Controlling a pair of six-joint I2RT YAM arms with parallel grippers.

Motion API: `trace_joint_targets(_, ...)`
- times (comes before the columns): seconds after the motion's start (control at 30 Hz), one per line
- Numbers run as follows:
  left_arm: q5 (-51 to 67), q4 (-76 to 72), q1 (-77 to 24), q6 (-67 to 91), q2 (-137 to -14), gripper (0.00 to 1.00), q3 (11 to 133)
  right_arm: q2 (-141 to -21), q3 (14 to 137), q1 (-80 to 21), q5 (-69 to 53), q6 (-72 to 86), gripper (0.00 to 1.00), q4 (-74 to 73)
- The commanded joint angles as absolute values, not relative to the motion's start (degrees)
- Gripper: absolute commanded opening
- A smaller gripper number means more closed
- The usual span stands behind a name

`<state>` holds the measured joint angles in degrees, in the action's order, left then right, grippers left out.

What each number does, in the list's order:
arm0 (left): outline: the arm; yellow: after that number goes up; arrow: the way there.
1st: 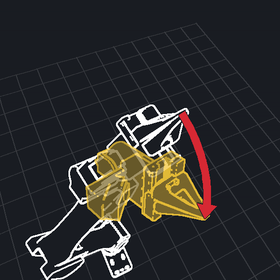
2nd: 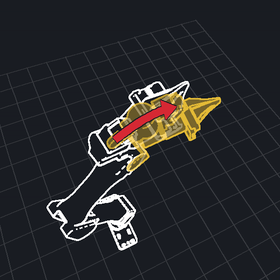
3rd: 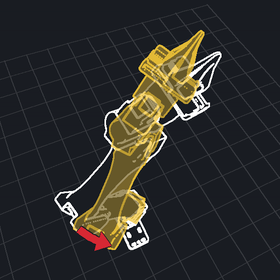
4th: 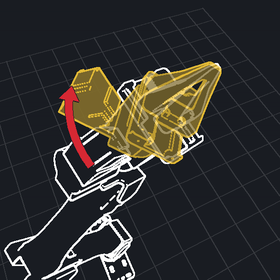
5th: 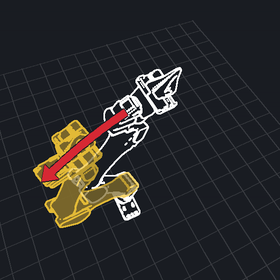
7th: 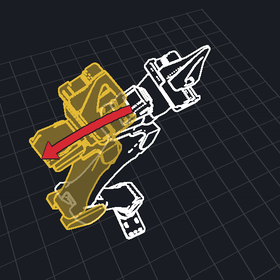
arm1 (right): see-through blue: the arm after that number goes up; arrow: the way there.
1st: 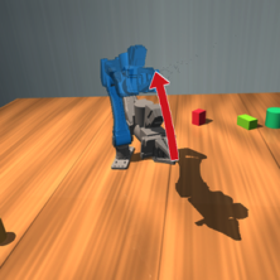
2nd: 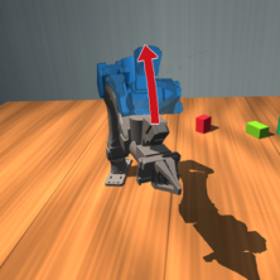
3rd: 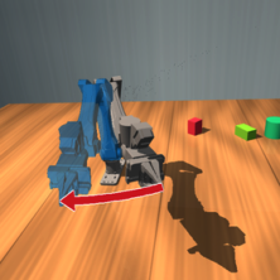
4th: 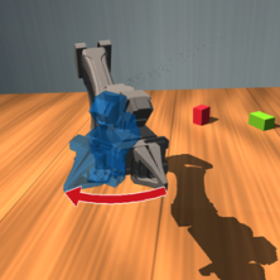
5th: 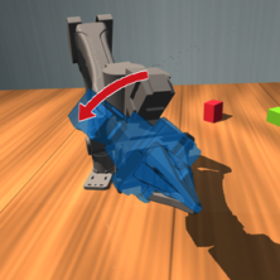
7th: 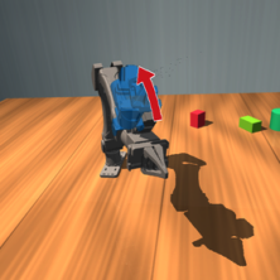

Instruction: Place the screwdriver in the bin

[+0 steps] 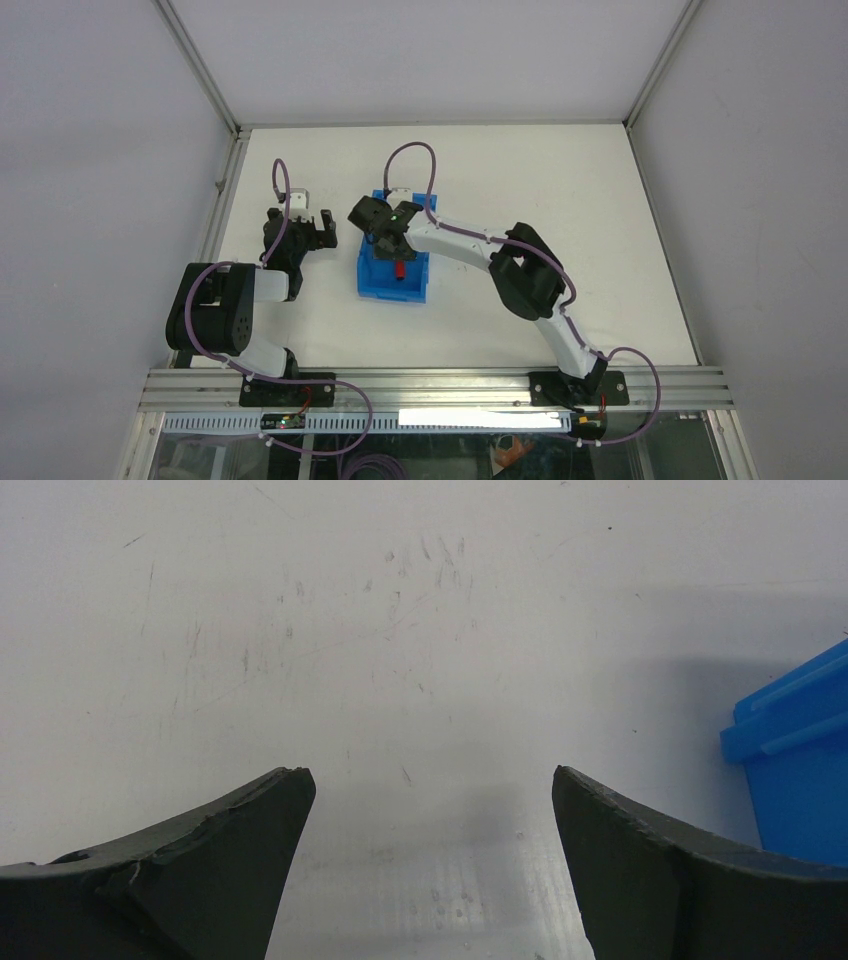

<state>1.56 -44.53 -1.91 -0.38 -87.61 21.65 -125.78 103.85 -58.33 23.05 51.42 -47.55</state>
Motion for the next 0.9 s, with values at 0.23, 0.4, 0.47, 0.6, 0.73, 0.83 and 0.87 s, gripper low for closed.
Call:
trace_joint_targets(0.23,1.83,-46.16,-2.36,0.62,-86.35,0.99,21.97,-104.45,103.89,-55.99,27.31,34.85,0.87,-48.73)
trace_joint_targets(0.4,1.84,-46.14,-2.34,0.64,-86.38,0.99,21.96,-90.30,84.61,-47.23,28.38,30.80,0.99,-48.19)
trace_joint_targets(0.47,1.80,-46.20,-2.30,0.62,-86.39,0.99,21.96,-84.51,77.66,-40.81,25.48,26.15,0.99,-46.85)
trace_joint_targets(0.6,1.76,-46.15,-2.28,0.63,-86.34,0.99,21.90,-74.62,67.05,-28.14,21.76,18.65,0.99,-45.00)
trace_joint_targets(0.73,1.77,-46.14,-2.34,0.61,-86.33,0.99,21.92,-66.42,59.83,-18.57,19.24,15.41,0.99,-41.60)
trace_joint_targets(0.83,1.73,-46.13,-2.26,0.58,-86.32,0.99,21.89,-62.24,56.71,-16.47,19.13,15.85,0.99,-39.71)
trace_joint_targets(0.87,1.83,-46.14,-2.33,0.61,-86.38,0.99,21.93,-61.13,56.05,-16.52,19.20,15.91,0.99,-39.32)
